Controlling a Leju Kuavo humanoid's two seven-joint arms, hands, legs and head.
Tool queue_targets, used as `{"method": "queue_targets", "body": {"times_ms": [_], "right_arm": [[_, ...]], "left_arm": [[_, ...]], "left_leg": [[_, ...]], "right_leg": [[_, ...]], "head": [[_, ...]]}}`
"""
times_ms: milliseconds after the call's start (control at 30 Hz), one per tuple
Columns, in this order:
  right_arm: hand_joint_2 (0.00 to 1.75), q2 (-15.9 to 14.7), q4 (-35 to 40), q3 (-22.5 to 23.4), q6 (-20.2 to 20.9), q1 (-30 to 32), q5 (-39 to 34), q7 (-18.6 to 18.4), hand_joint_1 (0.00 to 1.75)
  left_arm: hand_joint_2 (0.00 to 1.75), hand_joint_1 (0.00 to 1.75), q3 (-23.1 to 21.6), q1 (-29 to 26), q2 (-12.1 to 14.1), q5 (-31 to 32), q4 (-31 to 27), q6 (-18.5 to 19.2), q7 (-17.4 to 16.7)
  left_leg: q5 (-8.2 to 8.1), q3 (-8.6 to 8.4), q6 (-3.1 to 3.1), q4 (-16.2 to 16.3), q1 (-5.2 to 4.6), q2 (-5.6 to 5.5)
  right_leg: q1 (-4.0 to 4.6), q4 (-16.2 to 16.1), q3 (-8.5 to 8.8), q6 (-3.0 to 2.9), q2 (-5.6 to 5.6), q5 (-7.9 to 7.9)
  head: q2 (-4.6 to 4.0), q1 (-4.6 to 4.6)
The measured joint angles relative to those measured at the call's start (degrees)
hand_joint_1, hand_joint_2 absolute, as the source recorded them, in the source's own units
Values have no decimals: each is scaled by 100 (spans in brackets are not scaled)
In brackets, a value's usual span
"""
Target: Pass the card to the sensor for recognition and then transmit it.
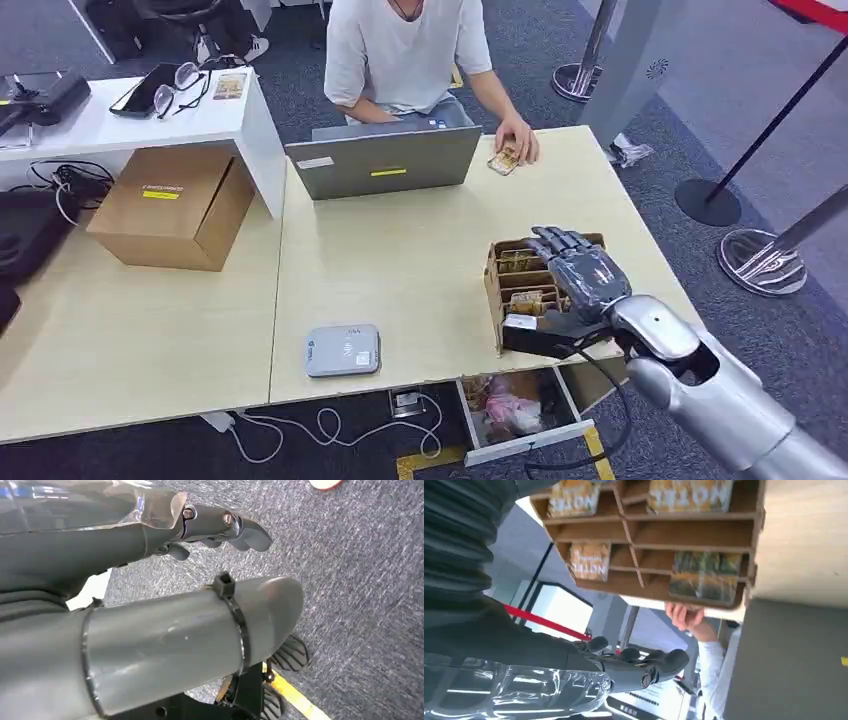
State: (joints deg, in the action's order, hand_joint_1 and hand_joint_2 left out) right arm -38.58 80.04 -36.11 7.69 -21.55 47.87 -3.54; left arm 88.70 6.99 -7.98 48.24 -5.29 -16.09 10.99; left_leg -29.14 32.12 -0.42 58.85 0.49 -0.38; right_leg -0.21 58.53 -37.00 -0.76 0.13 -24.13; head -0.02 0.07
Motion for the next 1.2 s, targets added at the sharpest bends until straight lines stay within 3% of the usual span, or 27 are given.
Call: {"method": "queue_targets", "body": {"times_ms": [533,1200], "right_arm": [[175,-30,0,68,57,272,66,26,0],[175,105,-500,-378,140,-392,7,218,0]], "left_arm": [[0,0,0,-14,11,48,0,-24,-74],[0,0,0,1,0,31,0,-33,-79]], "left_leg": [[-6,0,9,0,0,3],[-5,2,9,0,0,2]], "right_leg": [[-1,0,0,1,3,-1],[-1,1,0,1,1,-1]], "head": [[0,0],[0,0]]}}
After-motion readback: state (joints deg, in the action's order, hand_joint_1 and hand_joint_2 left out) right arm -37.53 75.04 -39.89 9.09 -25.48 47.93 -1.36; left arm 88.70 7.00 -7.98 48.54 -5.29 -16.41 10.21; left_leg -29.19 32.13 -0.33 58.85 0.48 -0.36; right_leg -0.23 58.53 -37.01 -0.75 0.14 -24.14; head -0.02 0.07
